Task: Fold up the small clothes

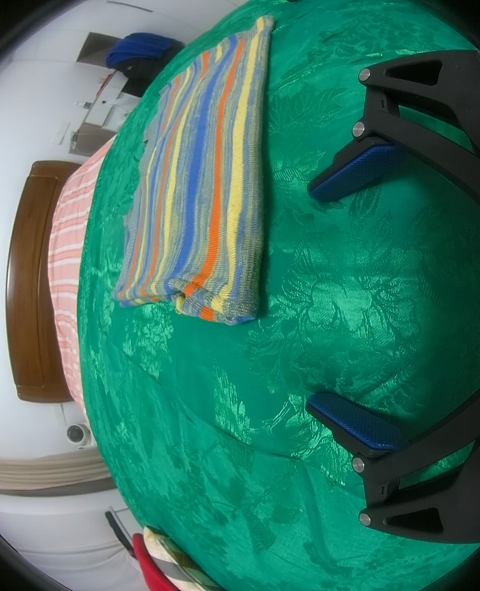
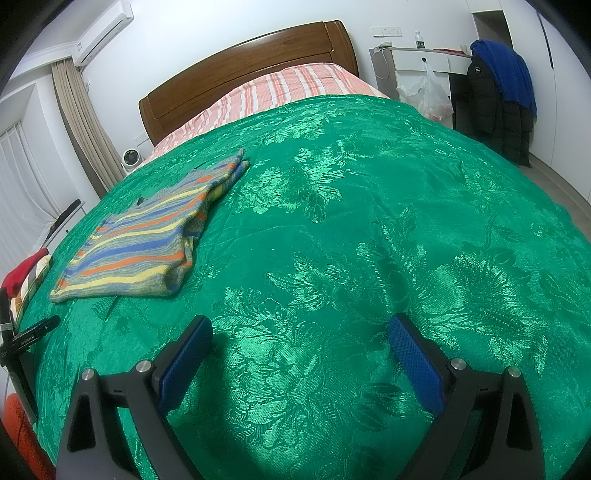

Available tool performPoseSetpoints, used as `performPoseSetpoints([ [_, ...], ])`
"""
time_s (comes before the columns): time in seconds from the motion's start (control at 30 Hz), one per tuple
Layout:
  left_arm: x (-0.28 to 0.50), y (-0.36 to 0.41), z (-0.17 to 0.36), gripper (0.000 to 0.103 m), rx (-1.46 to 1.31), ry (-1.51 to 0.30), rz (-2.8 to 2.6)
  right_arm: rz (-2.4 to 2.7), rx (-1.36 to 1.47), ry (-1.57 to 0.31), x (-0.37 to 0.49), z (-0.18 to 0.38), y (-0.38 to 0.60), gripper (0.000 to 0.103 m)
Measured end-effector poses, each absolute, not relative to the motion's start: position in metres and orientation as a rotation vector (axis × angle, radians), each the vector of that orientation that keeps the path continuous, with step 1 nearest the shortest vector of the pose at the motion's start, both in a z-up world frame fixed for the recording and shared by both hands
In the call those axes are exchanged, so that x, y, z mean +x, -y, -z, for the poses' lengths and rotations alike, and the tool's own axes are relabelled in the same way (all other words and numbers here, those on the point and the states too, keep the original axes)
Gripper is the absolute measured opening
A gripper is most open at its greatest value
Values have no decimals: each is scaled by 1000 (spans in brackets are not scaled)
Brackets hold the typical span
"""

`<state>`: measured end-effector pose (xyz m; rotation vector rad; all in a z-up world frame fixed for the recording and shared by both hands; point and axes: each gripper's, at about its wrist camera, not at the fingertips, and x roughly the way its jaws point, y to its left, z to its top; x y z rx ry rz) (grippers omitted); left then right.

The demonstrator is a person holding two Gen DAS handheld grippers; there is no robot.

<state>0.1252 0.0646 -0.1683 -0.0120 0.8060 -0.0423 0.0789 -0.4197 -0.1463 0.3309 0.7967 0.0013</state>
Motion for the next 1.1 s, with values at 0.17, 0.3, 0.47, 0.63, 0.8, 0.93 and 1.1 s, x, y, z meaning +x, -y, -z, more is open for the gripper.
performPoseSetpoints([
  [0.17,125,-64,168,103,-12,-806,42,-1,331,-796,79,146,420,95],
  [0.3,125,-65,169,103,-12,-806,42,-1,330,-797,79,146,420,95],
  [0.47,125,-64,169,103,-12,-806,42,-2,332,-795,78,146,420,95],
  [0.63,125,-65,169,103,-12,-806,42,-3,332,-795,79,146,420,95],
  [0.8,126,-65,168,103,-10,-807,41,-2,325,-807,81,145,419,96],
  [0.93,124,-64,169,103,-12,-806,42,-1,313,-818,84,145,416,98],
  [1.1,131,-61,169,103,5,-841,19,3,301,-824,86,145,413,98],
])
